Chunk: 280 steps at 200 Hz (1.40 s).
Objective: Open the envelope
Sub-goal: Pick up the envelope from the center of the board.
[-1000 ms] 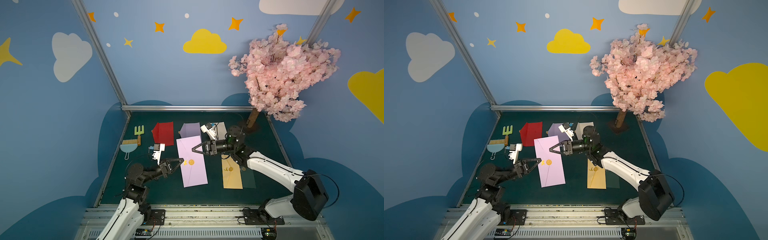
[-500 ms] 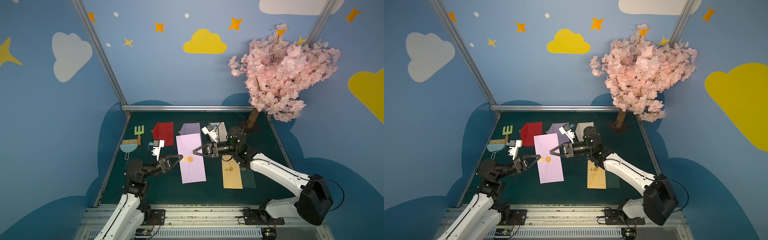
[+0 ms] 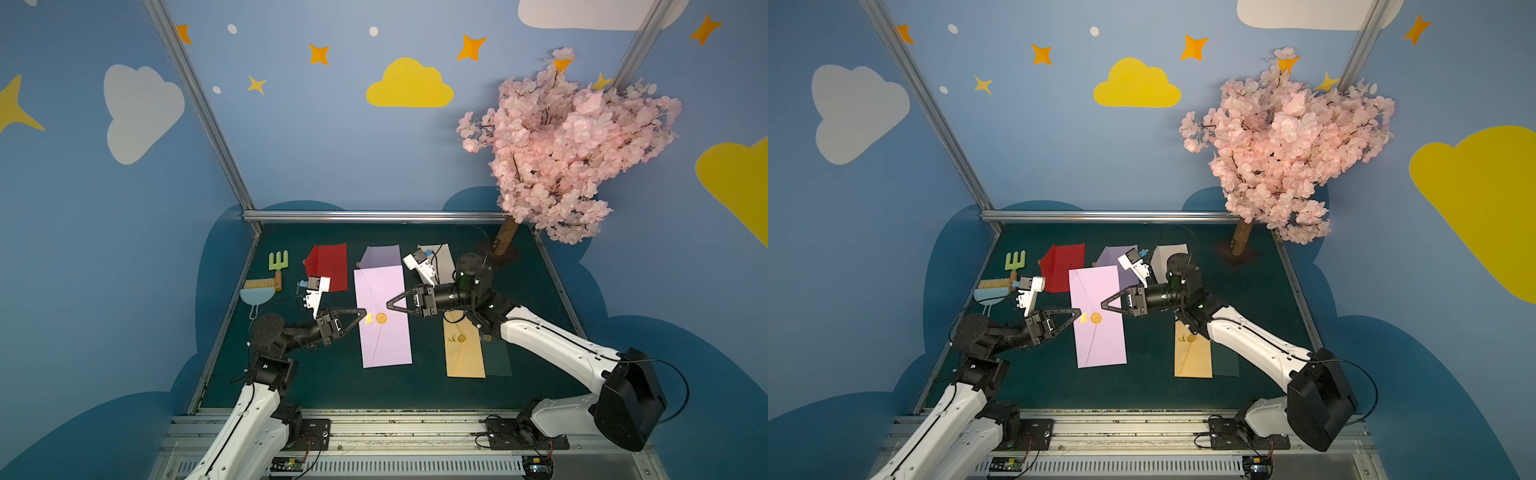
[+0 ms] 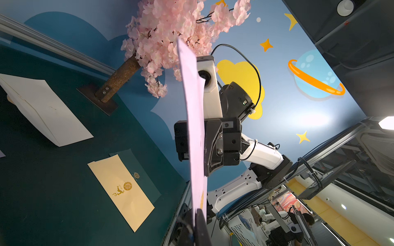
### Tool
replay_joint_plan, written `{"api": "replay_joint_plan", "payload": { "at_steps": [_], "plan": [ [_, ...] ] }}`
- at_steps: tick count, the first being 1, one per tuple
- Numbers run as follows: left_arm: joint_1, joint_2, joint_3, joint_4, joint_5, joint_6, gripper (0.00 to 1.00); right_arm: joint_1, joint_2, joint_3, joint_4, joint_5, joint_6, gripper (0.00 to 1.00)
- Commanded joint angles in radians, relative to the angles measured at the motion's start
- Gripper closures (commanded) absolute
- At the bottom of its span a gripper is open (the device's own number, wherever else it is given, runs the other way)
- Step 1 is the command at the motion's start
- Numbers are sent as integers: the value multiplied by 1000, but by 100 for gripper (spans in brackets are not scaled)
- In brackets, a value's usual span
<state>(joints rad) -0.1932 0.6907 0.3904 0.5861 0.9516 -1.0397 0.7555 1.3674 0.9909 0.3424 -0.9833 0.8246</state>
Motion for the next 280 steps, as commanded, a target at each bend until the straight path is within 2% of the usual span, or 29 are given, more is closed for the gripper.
{"api": "replay_joint_plan", "payload": {
  "at_steps": [1,61,97,112,128,153,165,178,209,226,280],
  "plan": [
    [5,-2,30,-6,21,23,97,4,4,-9,21,-12,-5,100],
    [14,13,57,-69,29,66,96,5,-11,-21,1,9,-10,100],
    [21,6,67,-127,9,101,53,-5,-36,-22,-64,99,-28,100],
    [20,-19,92,-239,-22,169,46,-14,-58,-13,-114,167,-40,100],
    [19,-53,140,-410,-86,267,44,-5,-89,20,-245,297,-84,100],
    [18,-77,232,-681,-235,434,42,19,-115,72,-425,521,-115,100],
    [11,-66,278,-795,-328,510,49,26,-117,83,-465,594,-110,100],
    [-17,-46,322,-874,-379,575,54,36,-115,93,-487,645,-107,100],
    [-120,-44,369,-970,-586,635,55,93,-102,161,-607,810,-136,100],
    [-180,-31,385,-1020,-725,655,55,121,-79,204,-657,858,-156,100],
    [-436,64,427,-1103,-1163,686,53,199,-32,332,-837,1067,-203,100]
  ]
}}
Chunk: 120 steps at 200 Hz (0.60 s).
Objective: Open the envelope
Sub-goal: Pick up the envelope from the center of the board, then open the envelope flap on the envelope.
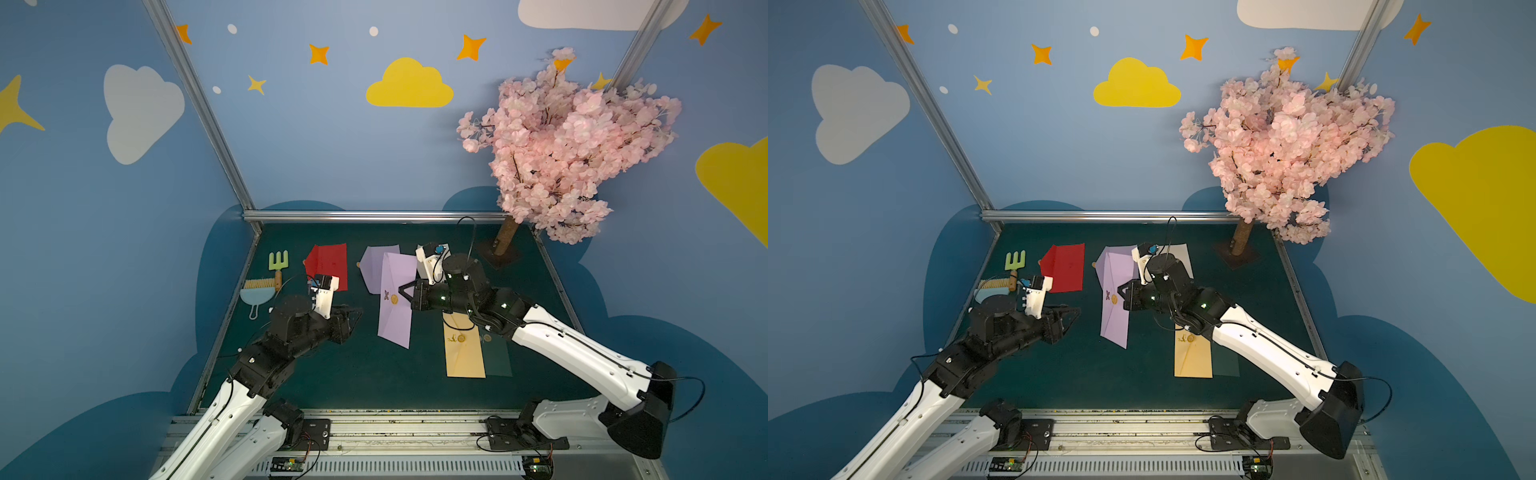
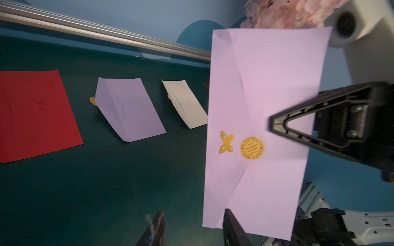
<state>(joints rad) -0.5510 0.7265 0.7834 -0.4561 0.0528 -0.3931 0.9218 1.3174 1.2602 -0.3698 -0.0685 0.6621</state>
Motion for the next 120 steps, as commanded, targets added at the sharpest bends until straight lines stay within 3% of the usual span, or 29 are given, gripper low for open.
{"api": "replay_joint_plan", "payload": {
  "at_steps": [1,40,76,120],
  "plan": [
    [-82,30,34,-61,-269,39,53,34,18,64,-128,157,-42,100],
    [-214,108,48,-47,-437,-9,57,90,53,104,-184,271,-34,100],
    [-348,92,-11,34,-577,-70,58,106,79,113,-187,267,-16,100],
    [-494,161,-24,136,-705,-34,55,117,89,137,-220,284,-21,100]
  ]
}}
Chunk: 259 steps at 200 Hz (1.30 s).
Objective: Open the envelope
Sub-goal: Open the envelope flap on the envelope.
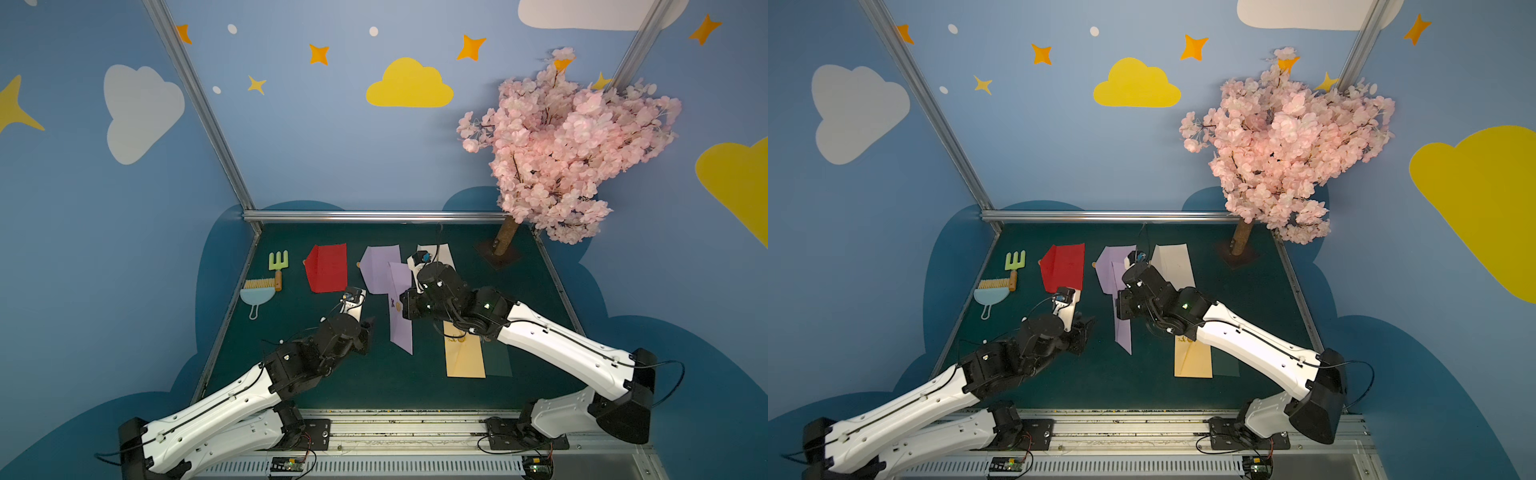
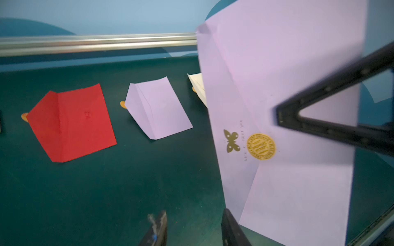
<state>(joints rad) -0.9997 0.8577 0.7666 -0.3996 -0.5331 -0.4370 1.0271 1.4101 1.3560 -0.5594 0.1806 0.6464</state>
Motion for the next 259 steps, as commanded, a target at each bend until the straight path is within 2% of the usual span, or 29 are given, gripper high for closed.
{"api": "replay_joint_plan", "payload": {
  "at_steps": [1,57,137,199,259],
  "plan": [
    [-47,31,-7,80,-120,11,55,12,-3,41,-31,38,-5,100],
    [-79,28,-24,114,-163,16,52,18,-4,49,-46,58,-1,100],
    [-102,72,-82,291,-86,38,48,37,45,134,-80,95,12,100],
    [-106,73,-86,292,-115,41,48,71,87,188,-117,142,22,100],
    [-106,108,-62,275,-159,11,47,94,113,231,-118,136,17,100]
  ]
}}
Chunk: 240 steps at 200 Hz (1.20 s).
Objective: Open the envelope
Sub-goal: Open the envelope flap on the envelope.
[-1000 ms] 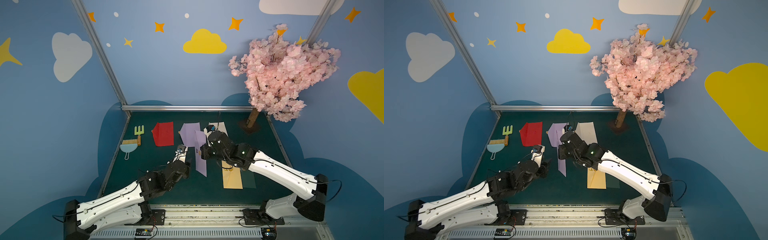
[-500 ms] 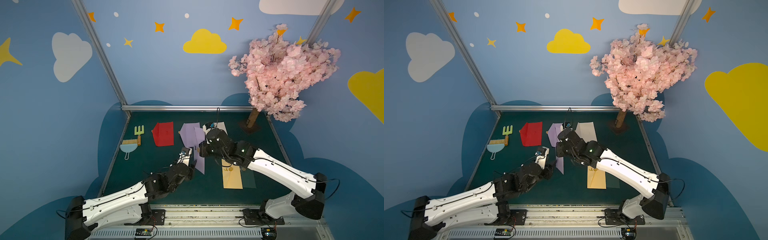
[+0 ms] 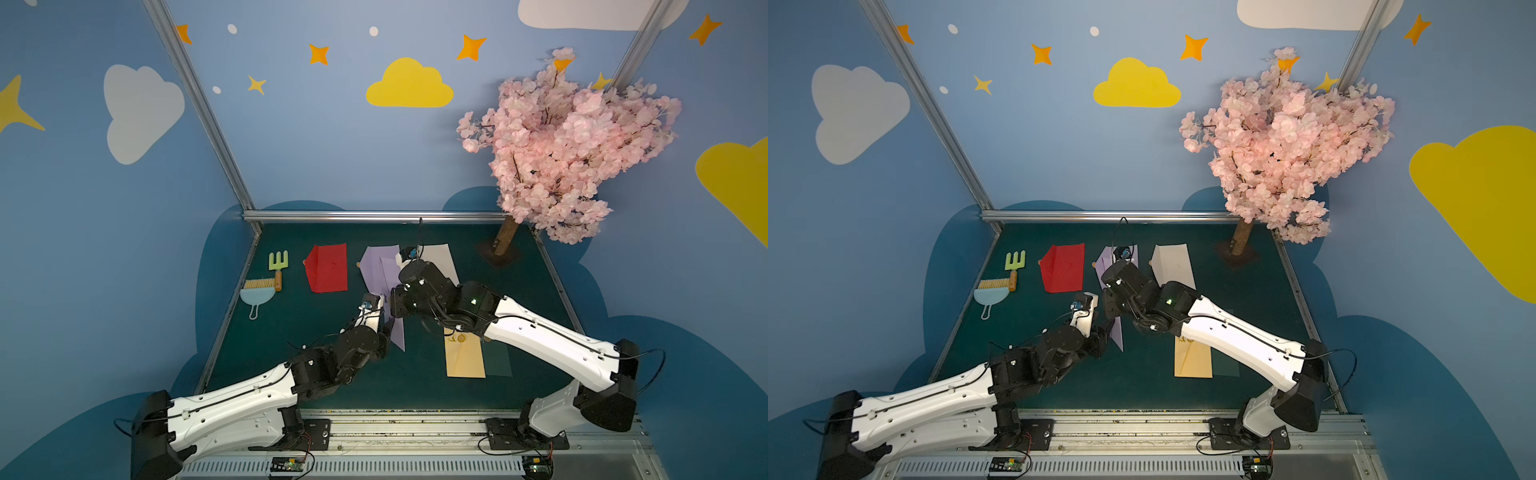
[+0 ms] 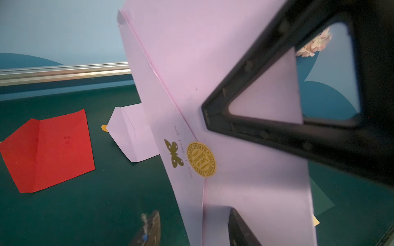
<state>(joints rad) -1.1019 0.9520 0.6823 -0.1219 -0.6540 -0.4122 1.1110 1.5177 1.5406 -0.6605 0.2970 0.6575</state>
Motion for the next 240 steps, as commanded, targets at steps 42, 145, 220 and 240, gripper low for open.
{"api": "replay_joint_plan", "payload": {
  "at_steps": [42,145,220,240],
  "plan": [
    [-6,21,29,-22,-79,-43,48,20,4,52,-14,19,6,100],
    [-7,25,57,-74,-177,-76,48,35,8,46,-3,9,4,100],
    [-6,1,47,-99,-217,-89,48,35,14,50,3,-1,-1,100],
    [-7,-8,44,-103,-228,-88,48,37,16,53,1,-2,-4,100]
  ]
}}
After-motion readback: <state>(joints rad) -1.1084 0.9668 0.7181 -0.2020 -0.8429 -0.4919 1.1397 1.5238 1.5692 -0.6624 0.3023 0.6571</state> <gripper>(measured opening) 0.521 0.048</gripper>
